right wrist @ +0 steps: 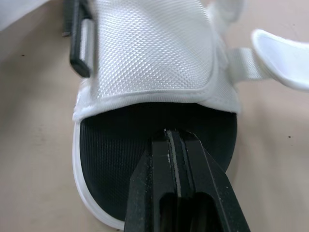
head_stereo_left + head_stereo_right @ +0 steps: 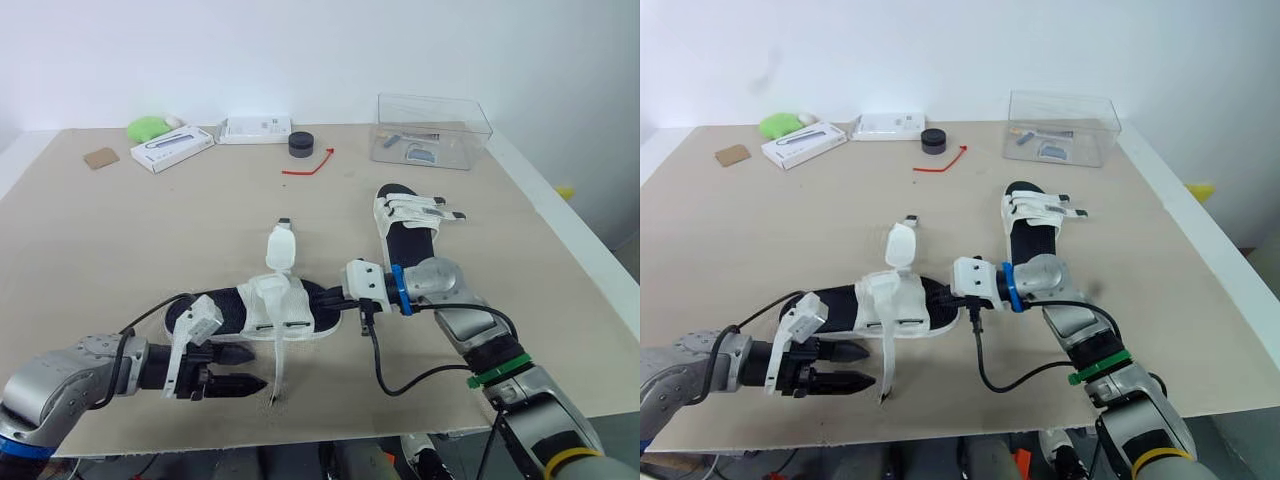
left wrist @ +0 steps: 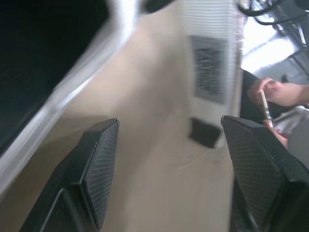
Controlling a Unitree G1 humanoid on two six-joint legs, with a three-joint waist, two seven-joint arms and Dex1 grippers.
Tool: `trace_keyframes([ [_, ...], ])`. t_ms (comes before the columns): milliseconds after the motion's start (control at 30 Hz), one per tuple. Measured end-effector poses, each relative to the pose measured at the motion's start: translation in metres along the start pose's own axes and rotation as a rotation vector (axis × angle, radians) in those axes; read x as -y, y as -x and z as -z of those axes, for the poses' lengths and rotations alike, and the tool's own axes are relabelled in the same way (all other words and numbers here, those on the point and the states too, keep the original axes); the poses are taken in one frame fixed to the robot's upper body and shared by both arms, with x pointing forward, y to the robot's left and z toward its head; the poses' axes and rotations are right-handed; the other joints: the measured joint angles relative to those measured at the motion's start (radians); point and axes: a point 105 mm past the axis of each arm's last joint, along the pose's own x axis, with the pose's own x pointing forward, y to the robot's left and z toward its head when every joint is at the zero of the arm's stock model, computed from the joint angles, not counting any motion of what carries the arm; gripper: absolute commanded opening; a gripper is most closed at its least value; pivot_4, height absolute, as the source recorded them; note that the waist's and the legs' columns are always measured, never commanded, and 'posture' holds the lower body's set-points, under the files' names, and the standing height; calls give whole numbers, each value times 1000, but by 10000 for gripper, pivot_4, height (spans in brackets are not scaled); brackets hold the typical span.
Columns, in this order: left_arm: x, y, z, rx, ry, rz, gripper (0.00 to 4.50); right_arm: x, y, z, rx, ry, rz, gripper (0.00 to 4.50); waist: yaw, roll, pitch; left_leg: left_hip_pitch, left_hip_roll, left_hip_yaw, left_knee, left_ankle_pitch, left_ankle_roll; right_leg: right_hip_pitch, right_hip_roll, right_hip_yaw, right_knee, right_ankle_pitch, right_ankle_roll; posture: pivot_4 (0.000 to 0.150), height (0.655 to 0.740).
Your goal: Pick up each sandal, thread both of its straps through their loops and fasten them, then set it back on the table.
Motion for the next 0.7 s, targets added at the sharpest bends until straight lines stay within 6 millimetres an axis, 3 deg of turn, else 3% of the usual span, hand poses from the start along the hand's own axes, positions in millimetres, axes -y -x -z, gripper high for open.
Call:
trace_keyframes([
  [167,1,5,-6,15,-5,29,34759,-2,1,-1,-1,0,-3,0,0,0,0,0,0,0,0,-2,0,0,0,1,0,-1,1,1500,7400],
  [400,20,22,0,-60,27,116,34759,-2,1,-1,1,6,-6,0,0,0,0,0,2,0,0,-3,1,0,0,0,0,-3,0,1500,7400],
  [567,33,5,2,-42,10,148,34759,-2,0,-1,1,7,-4,0,-1,0,0,0,2,0,0,-3,1,0,0,1,0,-3,1,1500,7400],
  [633,29,-3,5,-31,12,117,43683,-2,0,-1,0,7,-4,0,0,0,0,0,1,0,0,-3,1,0,1,0,0,-2,1,1500,7400],
  [700,27,-8,6,-23,12,95,44493,-2,0,-1,1,8,-3,0,0,0,0,0,2,0,0,-3,1,0,1,0,0,-2,1,1500,7400],
])
